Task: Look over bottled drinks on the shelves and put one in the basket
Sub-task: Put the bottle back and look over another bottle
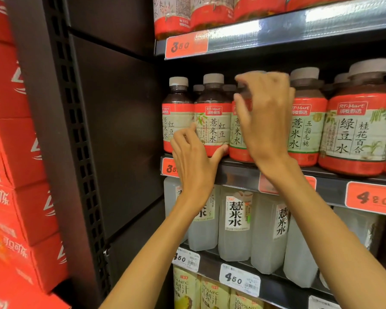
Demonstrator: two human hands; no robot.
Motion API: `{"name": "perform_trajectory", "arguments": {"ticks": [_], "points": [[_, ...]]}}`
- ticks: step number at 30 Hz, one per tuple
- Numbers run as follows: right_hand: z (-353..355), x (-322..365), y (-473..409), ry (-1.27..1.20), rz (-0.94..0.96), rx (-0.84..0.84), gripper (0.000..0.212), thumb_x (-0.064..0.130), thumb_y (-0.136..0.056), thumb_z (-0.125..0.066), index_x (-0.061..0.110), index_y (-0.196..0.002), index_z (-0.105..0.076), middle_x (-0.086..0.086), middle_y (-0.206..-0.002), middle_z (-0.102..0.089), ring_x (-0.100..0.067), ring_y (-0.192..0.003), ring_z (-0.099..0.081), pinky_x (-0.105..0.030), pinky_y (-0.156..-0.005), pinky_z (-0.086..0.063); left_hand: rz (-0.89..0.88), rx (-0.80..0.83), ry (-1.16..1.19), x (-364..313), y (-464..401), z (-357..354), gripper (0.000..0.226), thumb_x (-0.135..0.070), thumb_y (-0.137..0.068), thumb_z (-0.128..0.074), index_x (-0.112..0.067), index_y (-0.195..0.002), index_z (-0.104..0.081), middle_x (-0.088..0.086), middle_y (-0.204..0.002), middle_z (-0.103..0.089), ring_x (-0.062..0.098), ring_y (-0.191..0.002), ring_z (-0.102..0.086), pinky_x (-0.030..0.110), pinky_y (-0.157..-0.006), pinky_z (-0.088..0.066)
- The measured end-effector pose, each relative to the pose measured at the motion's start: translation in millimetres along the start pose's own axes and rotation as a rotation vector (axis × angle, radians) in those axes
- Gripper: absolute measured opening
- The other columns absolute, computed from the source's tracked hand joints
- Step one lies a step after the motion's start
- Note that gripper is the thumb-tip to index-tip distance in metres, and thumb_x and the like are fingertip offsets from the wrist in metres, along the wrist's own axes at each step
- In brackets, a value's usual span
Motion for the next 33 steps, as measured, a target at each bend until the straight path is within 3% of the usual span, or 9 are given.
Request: {"name": "perform_trajectory", "arguments": {"ticks": [5,8,11,16,20,23,27,31,33], "points": [[-6,-22,-7,0.362,-0.051,0.149,0.058,0.041,-0.099,-0.039,0.002,-0.141,-0.035,-0.021,-0.118,-0.061,-0.037,-0.133,-0.036,-0.039,-0.105,-0.017,-0.072,-0.057,0.12,-12,5,12,0.055,-0.018,-0.083,-0.073,-0.006,-0.131,-0.049,0.012,-0.123,-0.048,0.021,-0.113,-0.043,0.024,-0.098,-0.035],[-17,-24,-3,0.405,-0.034,0.236,0.065,0.048,-0.1,-0.033,-0.001,-0.142,-0.029,-0.023,-0.11,-0.061,-0.037,-0.122,-0.042,-0.042,-0.105,-0.019,-0.139,0.004,0.173,-22,10,10,0.041,-0.009,-0.084,-0.067,-0.009,-0.124,-0.056,0.009,-0.119,-0.051,0.021,-0.111,-0.045,0.035,-0.097,-0.041],[-17,-28,-2,0.35,-0.073,0.251,0.068,0.053,-0.097,-0.038,0.003,-0.143,-0.03,-0.019,-0.114,-0.061,-0.035,-0.119,-0.042,-0.04,-0.101,-0.023,-0.164,0.043,0.175,-25,15,7,0.04,-0.011,-0.086,-0.067,-0.009,-0.124,-0.058,0.009,-0.121,-0.052,0.022,-0.113,-0.045,0.035,-0.098,-0.04],[5,-22,7,-0.092,-0.166,0.098,0.072,0.042,-0.086,-0.067,0.004,-0.141,-0.039,-0.017,-0.125,-0.053,-0.032,-0.122,-0.043,-0.038,-0.101,-0.033,-0.153,0.106,0.207,-24,21,5,0.049,-0.027,-0.087,-0.068,-0.01,-0.131,-0.055,0.007,-0.129,-0.049,0.022,-0.121,-0.039,0.032,-0.103,-0.034],[5,-21,18,-0.508,-0.328,0.208,0.074,0.034,-0.088,-0.066,0.012,-0.146,-0.027,-0.006,-0.147,-0.036,-0.018,-0.135,-0.035,-0.033,-0.111,-0.032,-0.118,0.253,0.343,-20,28,1,0.054,-0.035,-0.088,-0.066,-0.019,-0.136,-0.047,-0.005,-0.134,-0.046,0.016,-0.127,-0.031,0.037,-0.11,-0.03],[11,-14,20,-0.622,-0.327,0.238,0.073,0.03,-0.09,-0.066,0.013,-0.148,-0.026,-0.001,-0.153,-0.031,-0.01,-0.139,-0.031,-0.025,-0.114,-0.027,-0.025,0.306,0.5,-17,37,3,0.06,-0.034,-0.087,-0.067,-0.028,-0.14,-0.039,-0.019,-0.13,-0.041,0.005,-0.127,-0.031,0.023,-0.106,-0.031],[25,-8,25,-0.767,-0.348,0.206,0.071,0.024,-0.089,-0.068,0.009,-0.148,-0.031,-0.004,-0.151,-0.037,-0.013,-0.139,-0.036,-0.036,-0.114,-0.033,0.013,0.329,0.766,-22,45,15,0.06,-0.019,-0.088,-0.068,-0.022,-0.139,-0.039,-0.006,-0.133,-0.052,0.007,-0.124,-0.05,0.026,-0.1,-0.044],[37,-4,33,-1.026,-0.486,0.182,0.063,0.017,-0.089,-0.067,0.006,-0.143,-0.037,-0.009,-0.137,-0.054,-0.016,-0.126,-0.054,-0.04,-0.106,-0.044,0.126,0.428,0.983,-28,62,29,0.061,-0.042,-0.08,-0.063,-0.029,-0.135,-0.039,-0.01,-0.129,-0.058,0.001,-0.117,-0.057,0.014,-0.088,-0.048],[39,0,39,-1.125,-0.552,0.232,0.063,0.023,-0.084,-0.069,0.009,-0.139,-0.042,-0.007,-0.129,-0.061,-0.015,-0.117,-0.061,-0.04,-0.1,-0.049,0.171,0.439,1.016,-28,73,35,0.056,-0.04,-0.082,-0.063,-0.025,-0.133,-0.045,-0.008,-0.122,-0.065,0.002,-0.112,-0.061,0.013,-0.084,-0.049]]}}
Point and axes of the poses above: each hand's wrist, its own y-axis away from the middle knuckle, its own z-axis out of the back of the hand, x = y × z, the point moved 6 cm from there along -y, towards the middle knuckle
